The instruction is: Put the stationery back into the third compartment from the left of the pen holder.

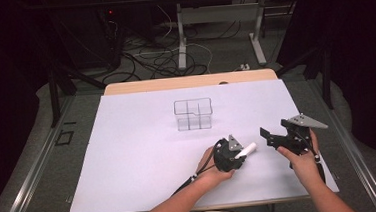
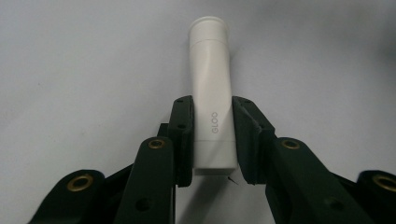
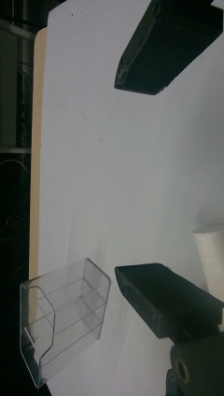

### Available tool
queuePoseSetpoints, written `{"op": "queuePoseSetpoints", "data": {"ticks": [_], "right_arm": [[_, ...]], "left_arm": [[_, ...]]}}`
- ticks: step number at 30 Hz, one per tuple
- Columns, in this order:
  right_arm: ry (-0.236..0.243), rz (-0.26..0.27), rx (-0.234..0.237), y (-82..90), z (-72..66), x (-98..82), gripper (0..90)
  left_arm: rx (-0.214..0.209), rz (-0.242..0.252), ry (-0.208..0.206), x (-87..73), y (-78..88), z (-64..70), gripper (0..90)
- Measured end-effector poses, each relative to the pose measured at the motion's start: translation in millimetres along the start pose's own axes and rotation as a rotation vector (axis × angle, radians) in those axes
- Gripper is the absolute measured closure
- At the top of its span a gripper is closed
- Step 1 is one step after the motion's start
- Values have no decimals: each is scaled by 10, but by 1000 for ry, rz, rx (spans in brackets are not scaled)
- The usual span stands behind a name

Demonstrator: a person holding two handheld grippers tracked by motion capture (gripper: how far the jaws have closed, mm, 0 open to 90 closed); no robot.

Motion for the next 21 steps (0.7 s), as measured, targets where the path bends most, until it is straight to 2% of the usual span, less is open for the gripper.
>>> {"op": "queuePoseSetpoints", "data": {"ticks": [4, 12, 15, 16, 17, 21], "right_arm": [[7, 4, 1, -6, 2, 3, 93], [5, 9, 8, 6, -19, 21, 95], [-27, -3, 18, 30, -53, 36, 101], [-29, 0, 23, 31, -56, 45, 101], [-42, 10, 23, 27, -65, 56, 102], [-66, -12, 32, 33, -95, 50, 102]], "left_arm": [[-6, -3, 1, 0, 5, -1, 713], [-12, 27, 12, 44, 61, 1, 714], [-8, 35, 14, 65, 121, -24, 714], [-9, 50, 32, 77, 138, -23, 714], [4, 63, 32, 99, 198, -61, 713], [22, 92, 35, 136, 297, -129, 714]]}}
Point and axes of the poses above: each handheld gripper's, and its own axes: y roughly backward along the jaws, x roughly out of its top, z roughly to its right, the point moved 9 cm from there along -y, roughly forward along the jaws, and after that the axes turned 11 degrees about -x, right-handed, at the moved point
